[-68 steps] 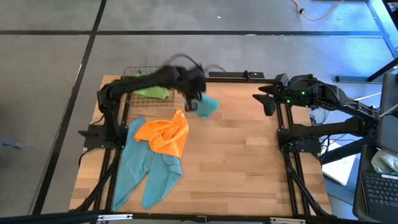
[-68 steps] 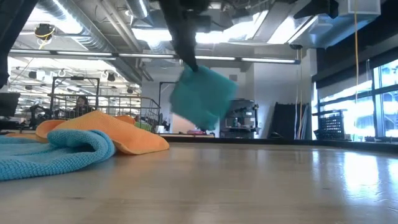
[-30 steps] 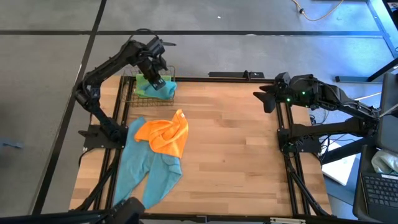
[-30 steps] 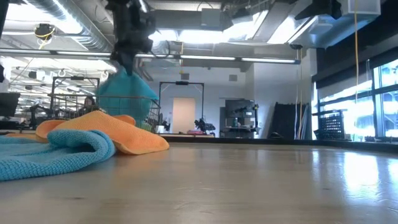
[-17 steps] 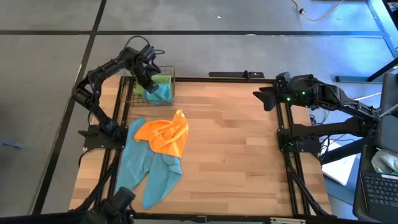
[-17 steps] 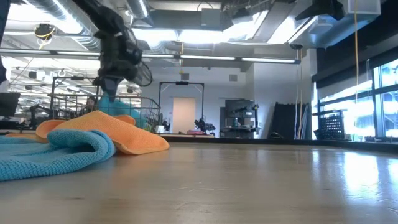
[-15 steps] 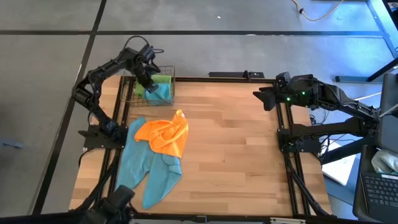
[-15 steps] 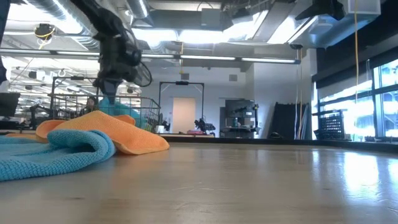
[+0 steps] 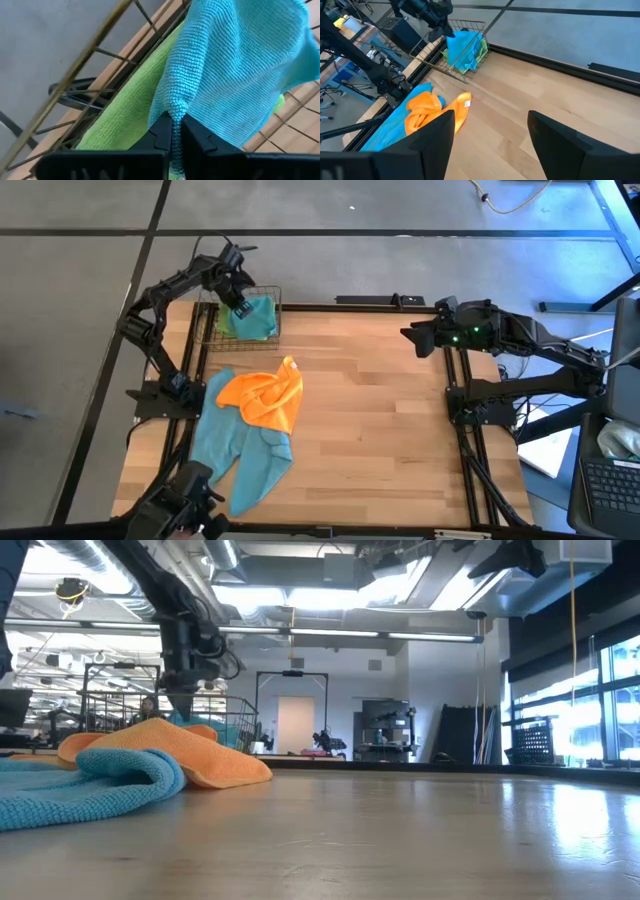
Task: Fold microfiber towels
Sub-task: Put the folded blue microfiber cloth into the wire basket, then fold the orange microfiber cloth
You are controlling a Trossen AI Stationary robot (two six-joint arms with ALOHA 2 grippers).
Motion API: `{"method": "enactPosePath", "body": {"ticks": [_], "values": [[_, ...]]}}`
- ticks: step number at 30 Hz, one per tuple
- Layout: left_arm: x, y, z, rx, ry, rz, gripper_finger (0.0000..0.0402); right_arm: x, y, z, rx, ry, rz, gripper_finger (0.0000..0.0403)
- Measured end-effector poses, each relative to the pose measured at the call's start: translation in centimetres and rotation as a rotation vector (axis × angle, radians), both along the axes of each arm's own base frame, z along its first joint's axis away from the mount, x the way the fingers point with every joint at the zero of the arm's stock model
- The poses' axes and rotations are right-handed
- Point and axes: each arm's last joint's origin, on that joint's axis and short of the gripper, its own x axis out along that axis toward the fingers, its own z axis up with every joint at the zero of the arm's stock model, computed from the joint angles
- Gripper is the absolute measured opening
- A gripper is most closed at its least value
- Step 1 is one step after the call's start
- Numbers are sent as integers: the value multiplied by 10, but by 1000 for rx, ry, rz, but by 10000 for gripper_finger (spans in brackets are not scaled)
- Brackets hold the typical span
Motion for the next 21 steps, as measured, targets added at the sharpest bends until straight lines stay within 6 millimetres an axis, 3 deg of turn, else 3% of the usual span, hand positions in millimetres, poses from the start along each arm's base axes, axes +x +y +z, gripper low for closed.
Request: {"method": "enactPosePath", "body": {"ticks": [15, 21], "values": [[3, -3, 5, 36, 14, 126, 163, 5, 0, -1, -12, 14, 29, 252], [4, -18, 41, 181, -52, 159, 181, 5, 0, -1, -30, 24, 49, 252]]}}
